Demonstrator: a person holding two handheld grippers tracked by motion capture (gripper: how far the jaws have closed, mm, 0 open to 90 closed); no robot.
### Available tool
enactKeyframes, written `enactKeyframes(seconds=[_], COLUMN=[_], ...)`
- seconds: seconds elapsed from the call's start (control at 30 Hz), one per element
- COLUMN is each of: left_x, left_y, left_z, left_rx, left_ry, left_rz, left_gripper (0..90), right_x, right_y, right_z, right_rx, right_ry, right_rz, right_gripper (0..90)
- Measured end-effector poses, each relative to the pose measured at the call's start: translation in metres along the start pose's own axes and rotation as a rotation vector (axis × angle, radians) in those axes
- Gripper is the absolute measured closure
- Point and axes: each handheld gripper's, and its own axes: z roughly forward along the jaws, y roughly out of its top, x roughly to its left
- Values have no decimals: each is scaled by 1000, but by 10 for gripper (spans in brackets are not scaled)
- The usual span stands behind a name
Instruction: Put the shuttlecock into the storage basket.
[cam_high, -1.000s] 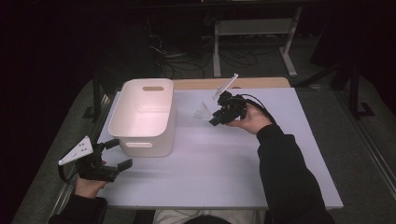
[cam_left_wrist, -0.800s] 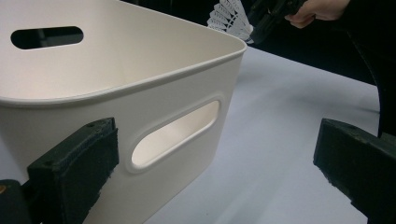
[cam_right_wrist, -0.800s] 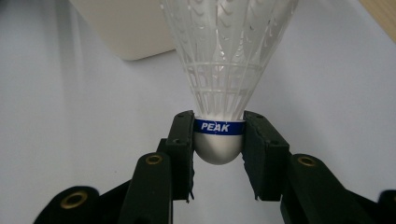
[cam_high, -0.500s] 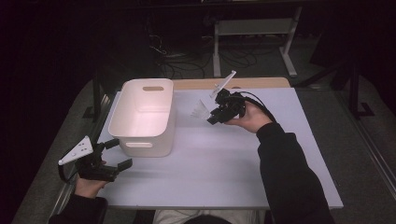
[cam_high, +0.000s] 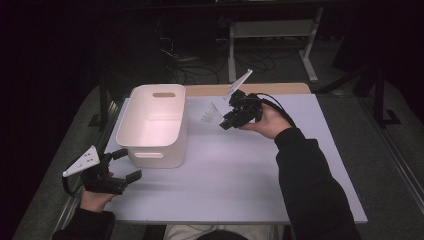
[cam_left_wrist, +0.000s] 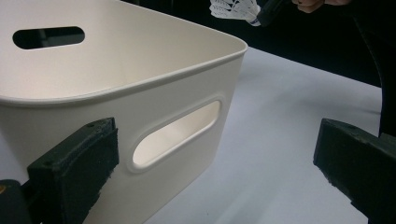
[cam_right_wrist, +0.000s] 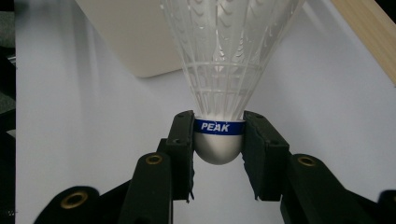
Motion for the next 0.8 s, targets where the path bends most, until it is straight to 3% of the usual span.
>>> enactKeyframes(seconds=[0.37, 0.8], left_x=[0, 0], left_y=[0, 0], left_z=[0, 0], left_rx=[0, 2], left_ry=[1, 1], left_rz=[0, 2], left_gripper=[0, 0], right_x=[1, 7], right_y=[8, 27], right_z=[-7, -14], right_rx=[-20, -26], right_ry=[7, 13], right_rz=[9, -23], right_gripper=[643, 643])
